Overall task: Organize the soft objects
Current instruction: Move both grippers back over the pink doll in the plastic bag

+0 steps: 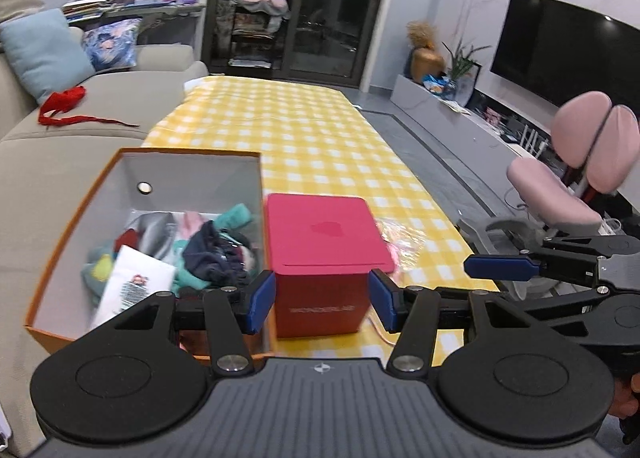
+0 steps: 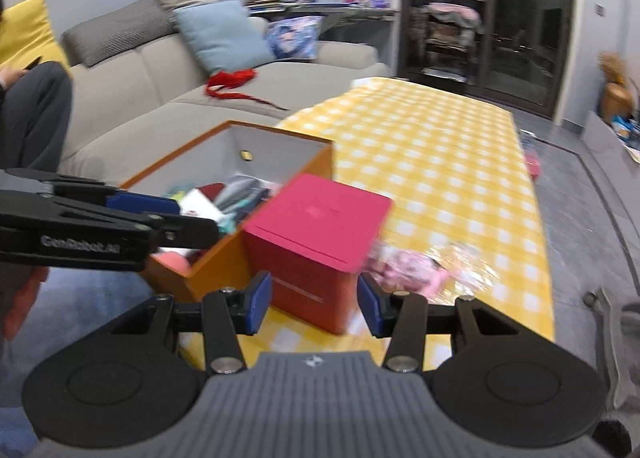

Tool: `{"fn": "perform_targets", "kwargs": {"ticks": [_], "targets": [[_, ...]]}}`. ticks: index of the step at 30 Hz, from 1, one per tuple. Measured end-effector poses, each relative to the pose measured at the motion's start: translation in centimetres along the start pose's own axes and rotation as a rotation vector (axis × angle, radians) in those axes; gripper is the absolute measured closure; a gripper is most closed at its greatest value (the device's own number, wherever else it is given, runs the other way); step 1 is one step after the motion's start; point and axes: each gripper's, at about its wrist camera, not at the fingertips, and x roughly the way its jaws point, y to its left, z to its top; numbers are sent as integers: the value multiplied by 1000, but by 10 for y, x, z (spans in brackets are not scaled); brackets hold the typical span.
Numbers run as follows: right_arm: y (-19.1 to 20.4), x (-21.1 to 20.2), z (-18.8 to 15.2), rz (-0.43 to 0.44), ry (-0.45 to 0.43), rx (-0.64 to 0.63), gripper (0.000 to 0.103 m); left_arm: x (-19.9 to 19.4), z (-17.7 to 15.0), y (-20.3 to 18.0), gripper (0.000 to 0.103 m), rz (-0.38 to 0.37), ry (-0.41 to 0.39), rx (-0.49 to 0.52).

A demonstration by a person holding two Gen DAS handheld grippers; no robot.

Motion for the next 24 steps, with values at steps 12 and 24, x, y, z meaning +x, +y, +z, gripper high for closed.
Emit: {"fn": "perform_targets", "kwargs": {"ticks": [12,24], "targets": [[-51,-5,-22,-99,47,112,56,29,1,-52,40,-74,68,128],[-110,17,-30,-125,158,198,49,72,15,-103,40,-124,133,432]]}}
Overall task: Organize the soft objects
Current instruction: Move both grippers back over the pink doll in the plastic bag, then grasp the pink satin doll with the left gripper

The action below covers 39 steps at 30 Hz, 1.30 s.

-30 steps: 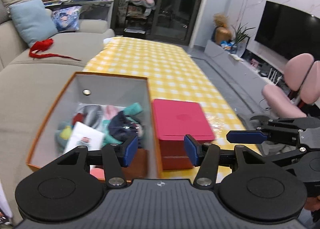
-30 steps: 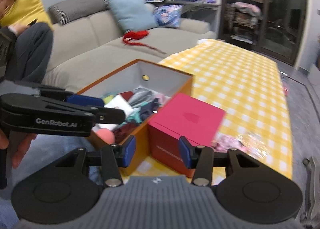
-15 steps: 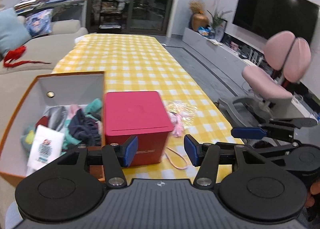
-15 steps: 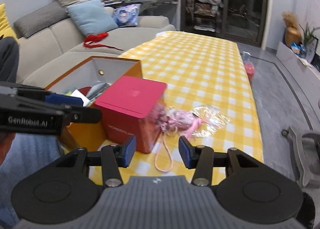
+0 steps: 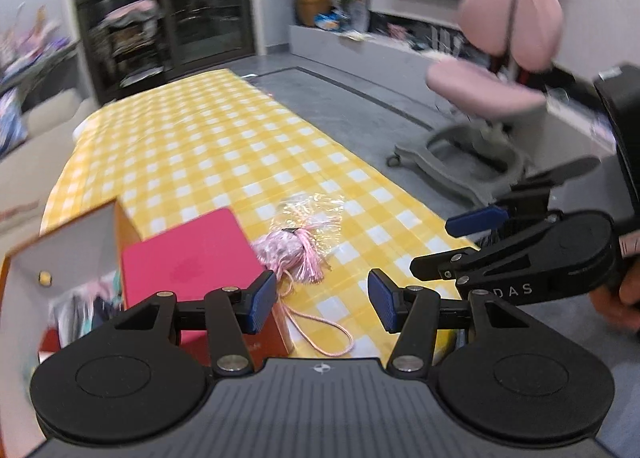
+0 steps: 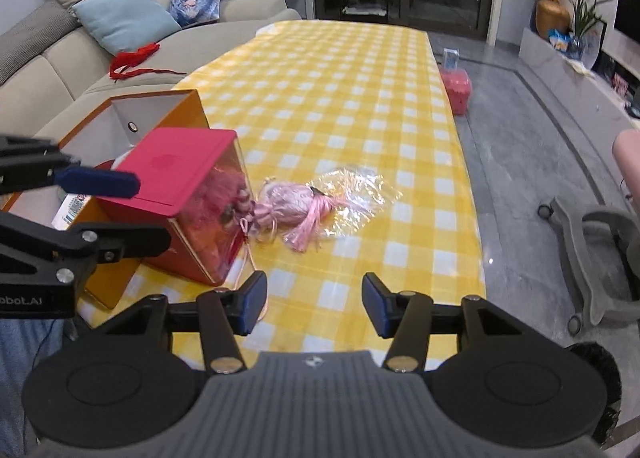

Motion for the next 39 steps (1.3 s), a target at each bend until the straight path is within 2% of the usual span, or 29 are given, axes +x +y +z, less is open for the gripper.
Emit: {"fn": "perform_targets", "kwargs": {"ticks": [5,11,16,21,24,31,33,39], "targets": [[-12,18,7,34,25,1,40,32,22,-8,40,-2,105,185],[-36,50,24,48,62,-20,37,81,52,-12,40,9,252,366],[-54,74,34,50,89,-37,35,135,73,-4,37,-23,376,431],[-68,92,37,93,100,-31,33,193,83,3,34,-77,549,498],[-72,104,41,123,108,-33,32,216,84,6,32,-88,611,532],[-79,128,48,159,121,-55,29,252,77,10,32,-106,725,611],[-80,134,50,168,123,-67,23,258,76,11,32,-116,743,616],[-84,148,53,163,136,-110,22,273,72,17,32,-115,776,607]]}}
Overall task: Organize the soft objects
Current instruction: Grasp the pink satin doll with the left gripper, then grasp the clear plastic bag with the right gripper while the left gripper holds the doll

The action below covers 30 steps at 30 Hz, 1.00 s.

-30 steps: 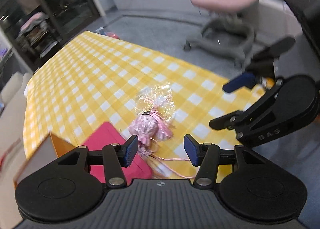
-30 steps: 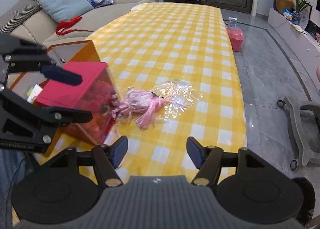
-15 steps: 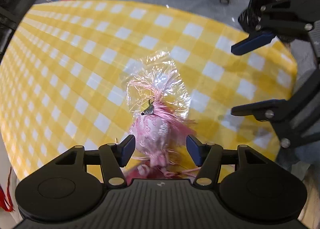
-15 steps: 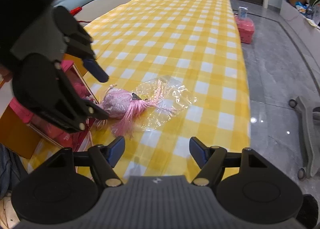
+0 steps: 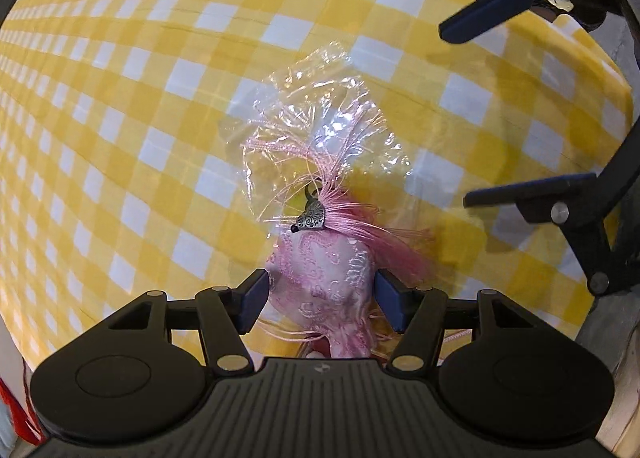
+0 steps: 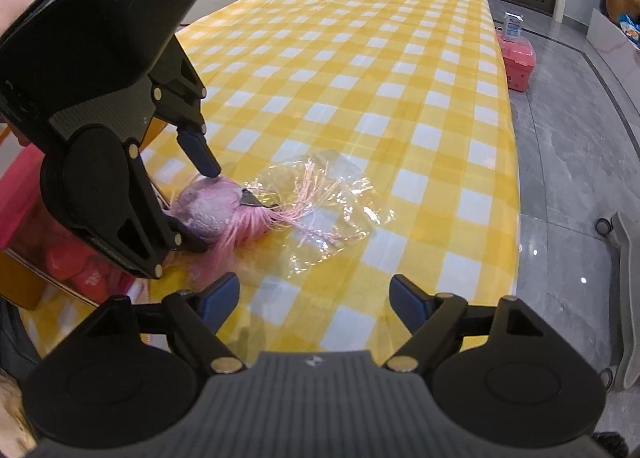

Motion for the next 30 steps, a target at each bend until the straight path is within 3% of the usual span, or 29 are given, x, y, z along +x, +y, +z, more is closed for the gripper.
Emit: {"fn": "perform_targets", "kwargs": {"ticks": [3,4,5,8,13,15,19,22,30], "targets": [[-3,4,0,11,9,-14,20,7,0,2,33,-2,9,-12],[-3,5,0,16,10,-16,20,8,0,2,36,-2,11,-15],[-4,6,0,20,13,-19,18,9,0,3,46,-4,10,-24],[-6,9,1,25,16,-28,18,6,-2,7,54,-6,-9,-55],[-8,13,5,42,8,-50,10,-12,-16,22,56,-50,-82,-163],[-8,16,9,51,-2,-72,3,-23,-25,32,56,-70,-121,-255],[-6,32,20,77,14,-142,3,-43,-41,47,56,-77,-194,-416],[-6,43,31,83,14,-185,3,-55,-51,52,56,-48,-237,-477],[3,68,57,120,-20,-320,3,-62,-63,53,56,-71,-271,-545]]}}
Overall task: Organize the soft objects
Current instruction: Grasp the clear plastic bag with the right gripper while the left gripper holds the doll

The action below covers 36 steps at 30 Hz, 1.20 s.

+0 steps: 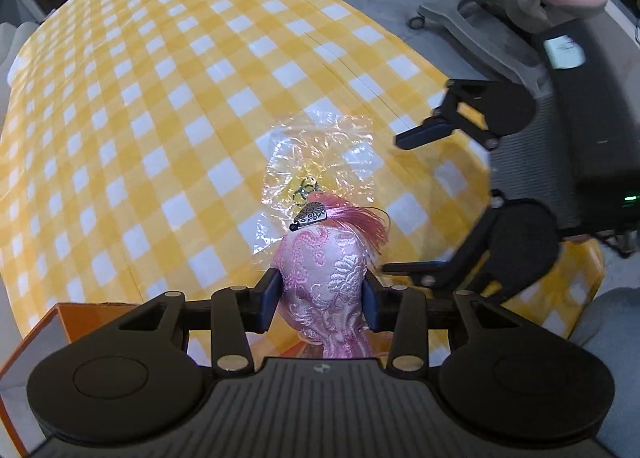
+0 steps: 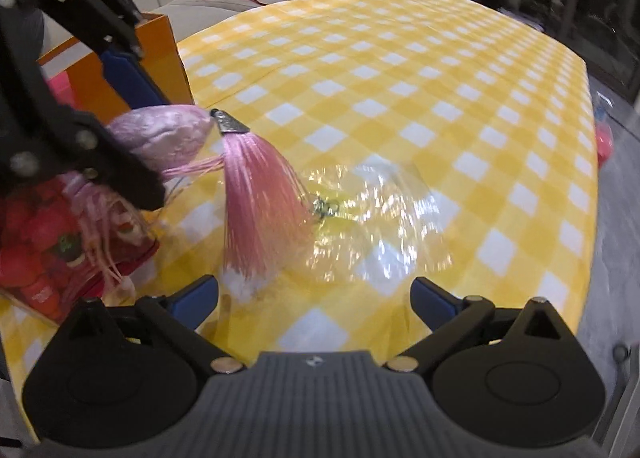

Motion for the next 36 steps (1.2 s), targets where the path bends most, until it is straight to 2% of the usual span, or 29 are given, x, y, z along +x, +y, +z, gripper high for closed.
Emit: {"fn": "perform_targets", "kwargs": {"ticks": [4,10,13,15,17,21,25,31,36], "targets": [[-8,17,10,21,31,-13,7,-7,-3,7,56,18,-22,-43],[-4,27,21,9,20,-56,26,-12,-6,9,56,-12,-34,-70],[3,28,27,-2,5,-83,53,-15,-8,12,56,-20,-39,-80],[4,27,29,-19,1,-82,86,-16,-9,13,56,-27,-47,-90],[3,28,31,-46,8,-63,100,-18,-10,14,56,-34,-53,-100],[3,22,29,-56,28,-38,103,-24,-13,16,57,-30,-69,-141],[14,5,17,-119,62,-57,103,-36,-17,16,58,-24,-103,-180],[15,-41,-6,-126,33,127,103,-63,-33,6,58,-35,-164,-202],[31,-81,-22,-142,2,264,103,-90,-53,-9,58,-63,-222,-215]]}}
